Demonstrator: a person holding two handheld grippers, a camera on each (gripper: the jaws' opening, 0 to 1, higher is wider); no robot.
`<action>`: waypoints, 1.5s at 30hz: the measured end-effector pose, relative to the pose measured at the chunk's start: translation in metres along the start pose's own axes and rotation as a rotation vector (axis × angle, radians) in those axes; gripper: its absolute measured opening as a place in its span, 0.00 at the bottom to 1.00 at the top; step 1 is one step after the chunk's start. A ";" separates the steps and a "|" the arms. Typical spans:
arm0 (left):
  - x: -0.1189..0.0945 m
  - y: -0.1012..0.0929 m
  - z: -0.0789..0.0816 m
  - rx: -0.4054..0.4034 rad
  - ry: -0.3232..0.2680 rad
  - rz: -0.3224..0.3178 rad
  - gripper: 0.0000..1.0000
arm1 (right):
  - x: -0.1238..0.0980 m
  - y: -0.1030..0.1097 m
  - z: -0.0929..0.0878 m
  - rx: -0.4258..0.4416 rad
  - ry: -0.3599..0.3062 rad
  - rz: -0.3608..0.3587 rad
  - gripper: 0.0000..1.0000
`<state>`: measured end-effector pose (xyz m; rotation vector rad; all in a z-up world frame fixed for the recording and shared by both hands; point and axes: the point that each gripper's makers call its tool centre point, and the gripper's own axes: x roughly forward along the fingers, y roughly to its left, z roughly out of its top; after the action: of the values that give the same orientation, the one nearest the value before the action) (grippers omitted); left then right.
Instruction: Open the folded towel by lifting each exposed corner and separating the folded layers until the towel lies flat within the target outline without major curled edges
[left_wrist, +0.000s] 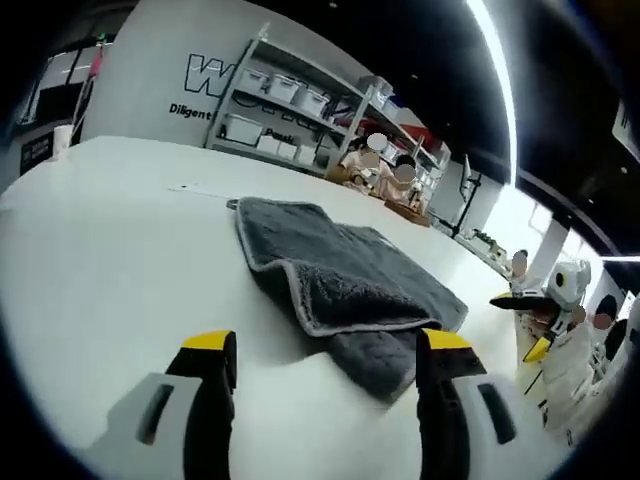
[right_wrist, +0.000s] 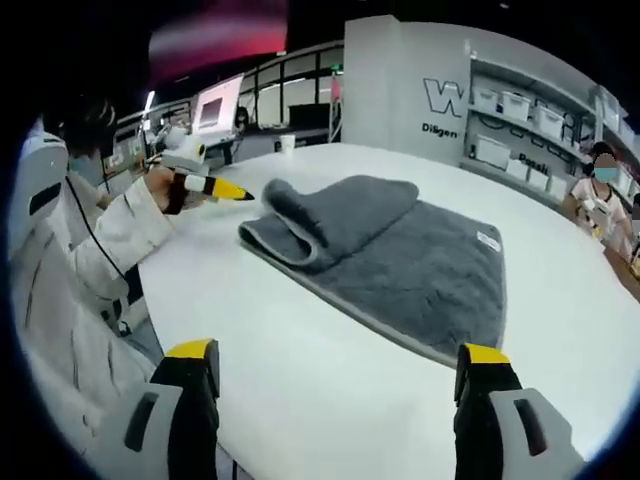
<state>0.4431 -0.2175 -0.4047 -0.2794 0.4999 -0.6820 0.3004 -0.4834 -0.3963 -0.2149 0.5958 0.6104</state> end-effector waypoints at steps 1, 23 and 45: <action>0.003 0.000 -0.001 -0.004 0.003 -0.004 0.70 | 0.000 -0.001 -0.001 -0.001 0.003 -0.004 0.97; 0.029 0.012 -0.001 -0.048 -0.072 0.013 0.05 | -0.002 0.007 -0.011 -0.037 0.048 0.015 0.94; 0.019 -0.002 0.010 -0.220 -0.174 -0.057 0.01 | -0.004 0.011 -0.013 -0.044 0.053 0.015 0.92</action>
<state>0.4594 -0.2307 -0.4021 -0.5569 0.4018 -0.6519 0.2856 -0.4813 -0.4051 -0.2685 0.6356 0.6345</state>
